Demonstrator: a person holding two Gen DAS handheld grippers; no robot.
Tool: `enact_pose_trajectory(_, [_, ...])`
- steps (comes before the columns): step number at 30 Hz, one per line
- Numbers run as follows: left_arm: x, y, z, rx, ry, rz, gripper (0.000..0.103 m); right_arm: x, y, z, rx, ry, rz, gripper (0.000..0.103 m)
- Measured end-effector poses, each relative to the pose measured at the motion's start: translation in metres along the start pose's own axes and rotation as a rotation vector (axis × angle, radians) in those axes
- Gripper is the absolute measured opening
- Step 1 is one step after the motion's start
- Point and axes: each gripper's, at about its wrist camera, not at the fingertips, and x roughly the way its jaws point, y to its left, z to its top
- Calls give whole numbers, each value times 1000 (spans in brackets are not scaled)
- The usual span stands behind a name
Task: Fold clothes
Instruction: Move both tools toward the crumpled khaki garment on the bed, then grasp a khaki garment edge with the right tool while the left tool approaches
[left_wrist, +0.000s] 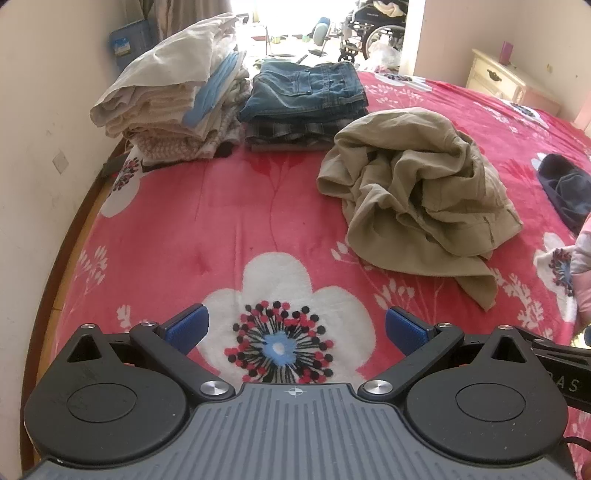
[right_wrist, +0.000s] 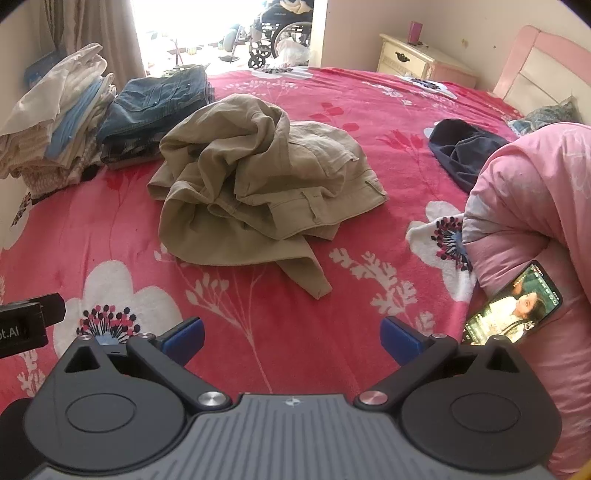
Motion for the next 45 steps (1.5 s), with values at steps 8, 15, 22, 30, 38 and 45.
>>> enact_pose_trajectory(8, [1,4,-1,8,13,18,103,2,2,-2,0,4,-4,103])
enact_pose_trajectory(15, [0,7,-1,4,18,15,103,1,4,-3,-5,-1,-5,103])
enact_pose_trajectory(22, [-2,11,-1,-3,2,-18,103,-1,3,-4,11,-21,-4,103])
enact_pose_trajectory(30, [6,-3,8,48,-38,-101,103,11,-24,-3,87,-56,29,103])
enact_pose_trajectory(38, [38,-41,35,101,-93,-160,103,53,-72,23,133,-54,19,103])
enact_pose_trajectory(45, [70,-84,73,180,-167,-235,102,112,-116,68,228,-42,79,98])
